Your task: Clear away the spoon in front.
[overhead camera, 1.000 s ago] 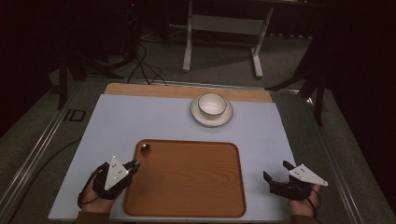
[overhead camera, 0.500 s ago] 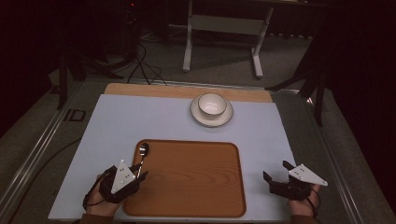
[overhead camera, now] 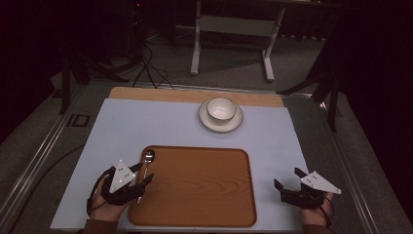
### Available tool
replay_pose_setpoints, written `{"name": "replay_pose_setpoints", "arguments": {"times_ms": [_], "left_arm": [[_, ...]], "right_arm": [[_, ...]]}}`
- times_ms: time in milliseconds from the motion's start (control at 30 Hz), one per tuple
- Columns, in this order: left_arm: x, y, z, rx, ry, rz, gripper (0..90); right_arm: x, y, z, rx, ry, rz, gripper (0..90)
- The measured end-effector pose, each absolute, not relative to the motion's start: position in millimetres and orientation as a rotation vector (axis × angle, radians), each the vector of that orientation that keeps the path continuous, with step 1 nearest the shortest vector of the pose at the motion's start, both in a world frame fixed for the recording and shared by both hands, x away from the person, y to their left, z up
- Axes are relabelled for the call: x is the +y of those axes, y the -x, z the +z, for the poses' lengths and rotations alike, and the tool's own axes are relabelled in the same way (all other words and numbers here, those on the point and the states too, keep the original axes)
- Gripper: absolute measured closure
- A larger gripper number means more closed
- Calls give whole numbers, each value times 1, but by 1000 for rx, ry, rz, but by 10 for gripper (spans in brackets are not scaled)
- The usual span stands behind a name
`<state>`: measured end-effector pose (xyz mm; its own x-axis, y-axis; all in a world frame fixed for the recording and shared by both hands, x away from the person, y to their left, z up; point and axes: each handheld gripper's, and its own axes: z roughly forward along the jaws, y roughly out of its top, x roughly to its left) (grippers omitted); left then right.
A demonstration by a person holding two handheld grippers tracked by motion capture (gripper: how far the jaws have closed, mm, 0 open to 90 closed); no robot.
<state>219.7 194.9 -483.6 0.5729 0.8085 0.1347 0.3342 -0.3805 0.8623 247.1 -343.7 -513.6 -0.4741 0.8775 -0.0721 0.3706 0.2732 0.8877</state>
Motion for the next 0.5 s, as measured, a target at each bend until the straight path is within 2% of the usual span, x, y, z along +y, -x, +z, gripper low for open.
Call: {"name": "replay_pose_setpoints", "arguments": {"times_ms": [500], "left_arm": [[217,-240,-470,1018,-1842,744,447]], "right_arm": [[-343,-247,-513,1974,-1115,1151,109]]}}
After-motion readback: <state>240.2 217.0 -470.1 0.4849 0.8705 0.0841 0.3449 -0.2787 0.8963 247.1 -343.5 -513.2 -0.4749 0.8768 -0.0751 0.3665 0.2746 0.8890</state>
